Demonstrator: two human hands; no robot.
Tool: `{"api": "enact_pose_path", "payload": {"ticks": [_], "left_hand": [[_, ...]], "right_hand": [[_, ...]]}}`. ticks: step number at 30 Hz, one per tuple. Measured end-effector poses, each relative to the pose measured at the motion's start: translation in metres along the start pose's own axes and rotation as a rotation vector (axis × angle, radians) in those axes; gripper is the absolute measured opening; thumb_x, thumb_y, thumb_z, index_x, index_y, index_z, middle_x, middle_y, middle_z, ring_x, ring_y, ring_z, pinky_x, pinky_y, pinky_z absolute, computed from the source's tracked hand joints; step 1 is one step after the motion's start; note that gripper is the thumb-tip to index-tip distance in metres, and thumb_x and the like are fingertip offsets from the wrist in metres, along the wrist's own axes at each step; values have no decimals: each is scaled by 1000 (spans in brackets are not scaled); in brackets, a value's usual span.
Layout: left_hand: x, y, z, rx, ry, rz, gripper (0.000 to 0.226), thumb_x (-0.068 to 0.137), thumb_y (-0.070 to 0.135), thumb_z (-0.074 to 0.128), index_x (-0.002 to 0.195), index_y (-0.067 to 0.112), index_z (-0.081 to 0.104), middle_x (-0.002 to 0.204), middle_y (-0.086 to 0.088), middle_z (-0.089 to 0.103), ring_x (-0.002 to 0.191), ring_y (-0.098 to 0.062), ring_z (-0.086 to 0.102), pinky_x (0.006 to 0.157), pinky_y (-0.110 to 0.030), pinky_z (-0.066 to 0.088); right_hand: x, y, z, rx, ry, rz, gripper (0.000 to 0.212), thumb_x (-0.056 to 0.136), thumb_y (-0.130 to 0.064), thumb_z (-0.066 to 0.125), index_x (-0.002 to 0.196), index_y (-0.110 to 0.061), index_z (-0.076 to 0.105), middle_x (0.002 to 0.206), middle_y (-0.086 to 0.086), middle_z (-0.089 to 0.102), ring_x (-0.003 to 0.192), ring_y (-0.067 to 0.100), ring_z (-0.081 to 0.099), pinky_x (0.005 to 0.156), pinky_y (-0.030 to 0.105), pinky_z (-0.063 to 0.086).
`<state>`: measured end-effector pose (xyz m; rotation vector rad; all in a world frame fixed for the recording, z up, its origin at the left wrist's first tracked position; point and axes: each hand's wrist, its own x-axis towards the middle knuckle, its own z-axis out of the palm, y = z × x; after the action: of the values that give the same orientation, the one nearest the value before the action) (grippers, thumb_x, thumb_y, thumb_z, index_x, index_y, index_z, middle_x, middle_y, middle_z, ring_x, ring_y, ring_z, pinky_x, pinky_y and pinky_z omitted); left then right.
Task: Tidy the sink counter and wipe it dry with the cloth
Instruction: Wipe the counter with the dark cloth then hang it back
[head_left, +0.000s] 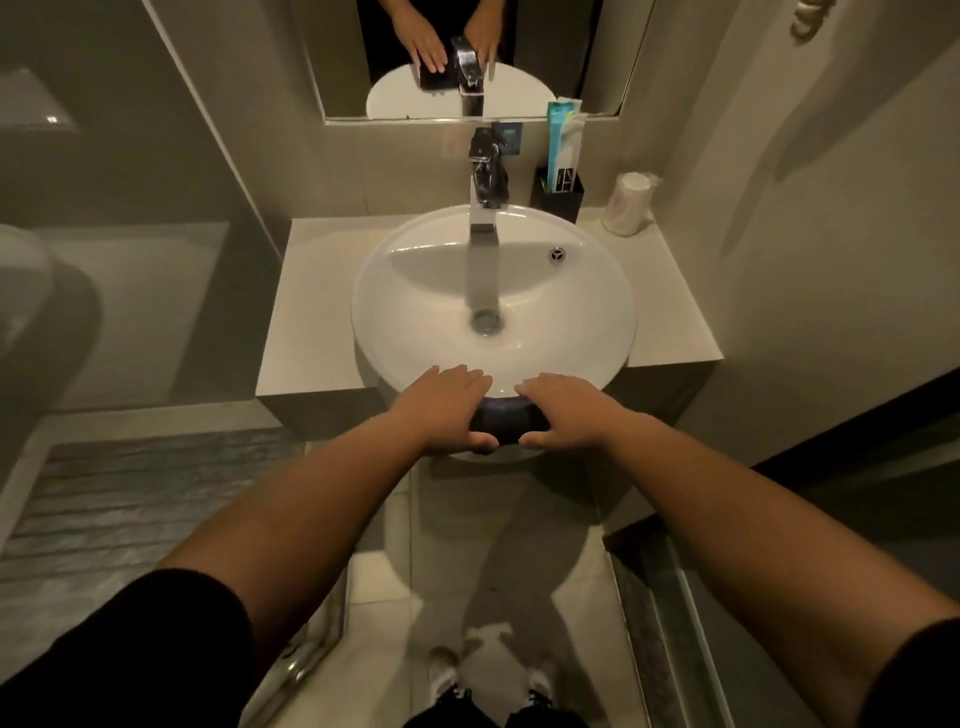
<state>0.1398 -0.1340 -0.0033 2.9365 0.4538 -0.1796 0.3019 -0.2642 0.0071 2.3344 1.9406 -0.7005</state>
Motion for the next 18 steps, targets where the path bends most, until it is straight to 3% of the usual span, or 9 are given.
{"api": "enact_pose_path", "payload": {"ticks": [3, 6, 9, 13, 15, 18], "left_hand": [[18, 3, 9, 3, -66, 43, 57, 71, 59, 67, 113, 24, 49, 107, -1, 60, 91, -19, 54, 85, -37, 44], [27, 6, 18, -68, -127, 57, 40, 74, 45, 69, 108, 31, 52, 96, 4, 66, 82, -18, 59, 71, -34, 46], [19, 11, 22, -23, -54, 30, 29, 81, 44, 65, 107, 34, 56, 92, 6, 68, 77, -17, 61, 63, -32, 49], [-7, 23, 5, -33, 47, -13, 20, 92, 42, 53, 104, 27, 58, 87, 2, 68, 71, -17, 61, 65, -36, 54], [-26, 31, -13, -254, 0, -86, 17, 91, 37, 55, 103, 26, 58, 88, 1, 67, 75, -17, 61, 67, -33, 51], [-63, 48, -39, -851, -46, -207, 20, 88, 38, 59, 105, 28, 58, 94, 5, 67, 86, -13, 64, 73, -26, 50]], "right_hand": [[12, 3, 9, -38, 16, -29, 57, 78, -51, 67, 125, -23, 52, 119, 4, 63, 103, 22, 58, 94, 39, 46], [14, 6, 21, -47, 98, -46, 40, 78, -43, 69, 111, -25, 58, 106, 3, 67, 94, 22, 61, 88, 39, 48], [5, 7, 30, -3, 208, -54, 30, 82, -36, 68, 109, -25, 61, 104, 3, 66, 91, 23, 62, 83, 35, 48], [-18, 2, 12, 136, 193, -68, 26, 88, -28, 64, 114, -28, 64, 108, 1, 61, 91, 18, 57, 81, 28, 44], [-33, -1, -12, 280, 184, -89, 28, 86, -27, 66, 114, -30, 62, 106, -3, 65, 93, 13, 58, 82, 27, 46], [-54, -12, -61, 582, 181, -94, 29, 82, -32, 72, 106, -32, 56, 96, -9, 68, 85, 9, 65, 72, 18, 51]]}}
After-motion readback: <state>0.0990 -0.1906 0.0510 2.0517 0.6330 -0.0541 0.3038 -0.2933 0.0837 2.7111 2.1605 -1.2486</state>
